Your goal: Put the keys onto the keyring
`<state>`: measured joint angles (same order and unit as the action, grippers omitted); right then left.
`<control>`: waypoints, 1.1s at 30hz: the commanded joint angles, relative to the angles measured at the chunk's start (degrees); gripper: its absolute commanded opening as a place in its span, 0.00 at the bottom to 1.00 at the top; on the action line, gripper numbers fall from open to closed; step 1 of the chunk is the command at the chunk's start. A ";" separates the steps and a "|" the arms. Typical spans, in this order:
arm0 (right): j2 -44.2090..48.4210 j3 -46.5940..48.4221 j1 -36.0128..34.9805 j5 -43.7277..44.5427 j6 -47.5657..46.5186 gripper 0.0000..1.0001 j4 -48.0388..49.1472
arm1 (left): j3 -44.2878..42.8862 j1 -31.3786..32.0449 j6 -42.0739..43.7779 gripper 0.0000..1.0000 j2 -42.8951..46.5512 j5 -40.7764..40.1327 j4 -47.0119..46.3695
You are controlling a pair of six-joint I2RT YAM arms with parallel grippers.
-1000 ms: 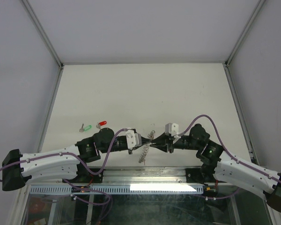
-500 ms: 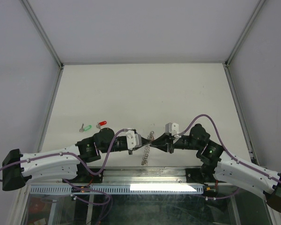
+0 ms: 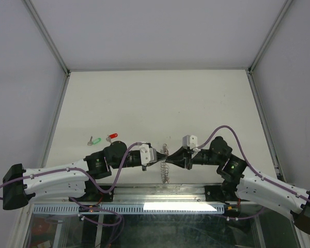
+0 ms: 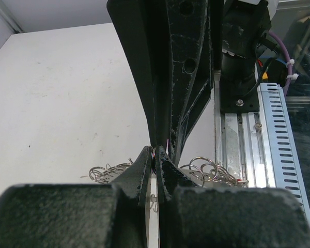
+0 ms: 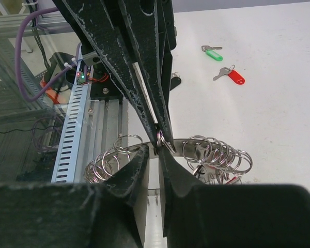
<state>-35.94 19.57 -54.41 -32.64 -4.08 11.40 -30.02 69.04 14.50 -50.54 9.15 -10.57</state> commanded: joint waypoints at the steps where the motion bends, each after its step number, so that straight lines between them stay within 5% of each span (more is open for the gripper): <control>1: 0.84 2.46 -0.41 -2.84 1.22 0.12 7.46 | -1.21 0.31 0.53 0.00 -0.56 1.03 -3.64; 6: 0.53 2.45 -0.43 -3.14 1.35 0.00 8.05 | -1.27 0.32 0.31 0.00 -0.70 1.22 -3.59; 13: 1.97 1.76 -0.43 -0.89 0.10 0.00 8.04 | -0.83 0.38 -1.04 0.00 0.51 1.39 -4.98; 17: 2.93 1.57 -0.43 0.43 -0.80 0.00 7.53 | -0.41 0.35 -2.39 0.28 2.08 2.01 -6.43; 22: 3.60 1.45 -0.43 1.71 -1.82 0.00 7.54 | 0.11 0.31 -3.57 0.45 3.96 2.61 -7.47; 33: 5.86 1.84 -0.43 4.96 -5.82 0.00 5.15 | 1.37 0.39 -4.83 0.45 8.81 4.63 -6.01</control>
<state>-31.88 19.57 -54.78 -30.04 -6.96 12.80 -28.73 69.04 10.92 -43.86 11.18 -14.61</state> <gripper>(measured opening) 0.008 0.455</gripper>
